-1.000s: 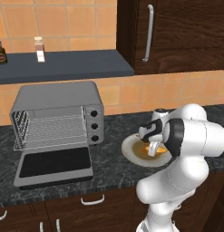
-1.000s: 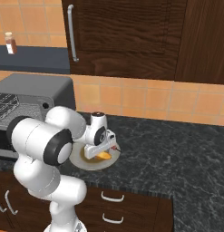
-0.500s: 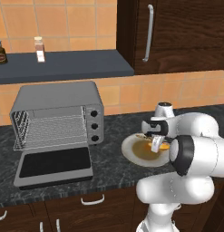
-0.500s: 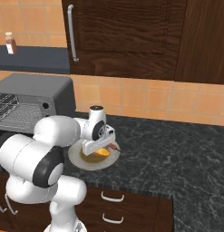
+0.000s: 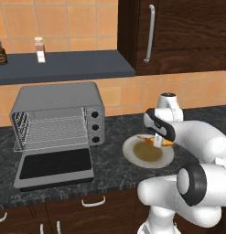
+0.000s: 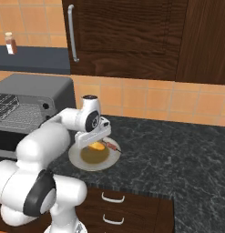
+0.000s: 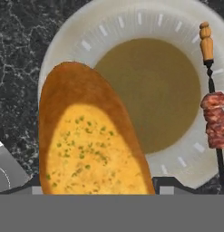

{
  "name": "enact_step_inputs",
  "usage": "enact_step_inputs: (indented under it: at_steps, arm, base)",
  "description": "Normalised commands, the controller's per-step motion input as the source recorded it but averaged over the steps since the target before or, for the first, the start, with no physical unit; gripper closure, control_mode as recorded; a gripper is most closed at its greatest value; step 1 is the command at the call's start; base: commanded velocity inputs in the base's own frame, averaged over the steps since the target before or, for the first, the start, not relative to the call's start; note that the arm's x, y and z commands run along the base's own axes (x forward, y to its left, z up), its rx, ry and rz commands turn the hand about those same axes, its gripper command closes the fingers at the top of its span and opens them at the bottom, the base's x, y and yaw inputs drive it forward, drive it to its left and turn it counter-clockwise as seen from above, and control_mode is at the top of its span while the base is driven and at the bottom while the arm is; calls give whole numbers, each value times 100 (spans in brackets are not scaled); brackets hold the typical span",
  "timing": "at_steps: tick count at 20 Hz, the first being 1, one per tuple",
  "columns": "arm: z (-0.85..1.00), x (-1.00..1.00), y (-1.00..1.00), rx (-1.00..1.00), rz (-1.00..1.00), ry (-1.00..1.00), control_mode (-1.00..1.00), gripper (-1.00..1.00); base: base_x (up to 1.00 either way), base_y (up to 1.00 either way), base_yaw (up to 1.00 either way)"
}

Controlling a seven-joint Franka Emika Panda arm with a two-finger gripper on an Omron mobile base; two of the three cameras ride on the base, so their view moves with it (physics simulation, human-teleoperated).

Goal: Pick up the kebab skewer and baguette bread, and place them inside the toaster oven. Close the toaster oven door and start by setting the timer.

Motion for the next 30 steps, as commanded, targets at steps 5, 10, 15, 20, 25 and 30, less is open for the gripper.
enact_step_inputs:
  at_steps: [5, 10, 15, 20, 25, 30]
  arm:
    - [42, -63, 70, 0, 0, -1, -100, 100]
    - [49, -35, 84, 0, 1, 0, -100, 100]
    - [21, -10, 79, 0, 1, -4, -100, 100]
    - [8, -17, 65, 0, 0, -14, -100, 100]
    - [25, -10, 67, 0, 0, -10, -100, 100]
    - [37, -29, 71, -10, 13, -6, -100, 100]
  base:
    - [0, 0, 0]
    - [0, 0, 0]
    - [0, 0, 0]
    - [0, 0, 0]
    - [0, 0, 0]
    - [0, 0, 0]
